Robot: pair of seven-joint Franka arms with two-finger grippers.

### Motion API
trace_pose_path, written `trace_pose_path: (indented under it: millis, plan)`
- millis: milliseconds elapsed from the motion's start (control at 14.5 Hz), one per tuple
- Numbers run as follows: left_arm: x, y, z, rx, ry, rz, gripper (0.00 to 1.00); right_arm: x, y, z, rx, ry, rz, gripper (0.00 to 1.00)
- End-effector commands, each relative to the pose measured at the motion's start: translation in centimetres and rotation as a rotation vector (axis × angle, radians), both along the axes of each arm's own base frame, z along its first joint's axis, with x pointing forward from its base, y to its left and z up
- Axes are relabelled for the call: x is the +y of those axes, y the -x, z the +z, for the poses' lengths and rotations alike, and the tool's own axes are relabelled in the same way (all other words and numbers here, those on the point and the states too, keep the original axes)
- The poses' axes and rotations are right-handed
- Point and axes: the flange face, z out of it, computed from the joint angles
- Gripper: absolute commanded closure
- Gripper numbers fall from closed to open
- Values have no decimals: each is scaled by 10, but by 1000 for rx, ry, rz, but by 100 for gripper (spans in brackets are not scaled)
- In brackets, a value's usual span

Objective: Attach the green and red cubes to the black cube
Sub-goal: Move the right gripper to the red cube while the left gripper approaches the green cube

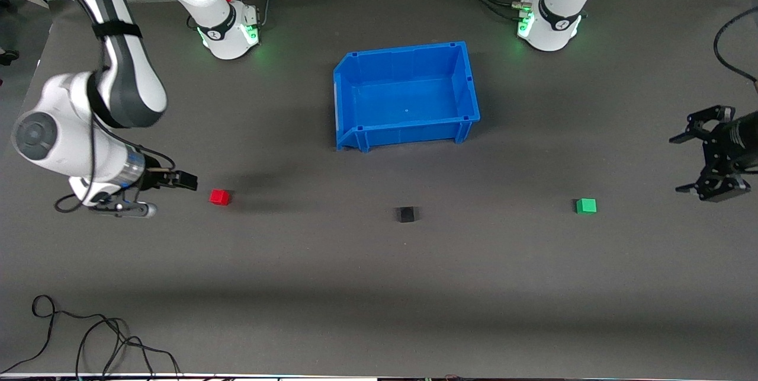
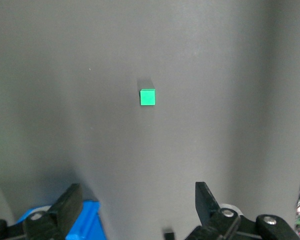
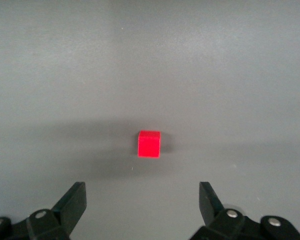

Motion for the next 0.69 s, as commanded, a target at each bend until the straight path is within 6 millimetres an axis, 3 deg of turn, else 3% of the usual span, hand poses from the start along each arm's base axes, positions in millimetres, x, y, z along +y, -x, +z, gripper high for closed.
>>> trace_pose_path:
  millis: [0,207,415,622]
  plan:
    - [13,-12,-34,19,29,66,0,-1,3,-43,-25,10,6,0]
    - [15,-20,-98,4,24,88,0,-2,0,-83,-25,9,1,0]
    - [16,-14,-160,-43,104,62,0,-2,3,-116,-37,8,-2,0]
    - [29,-17,-217,-65,106,118,0,-3,3,-140,-54,7,-10,0]
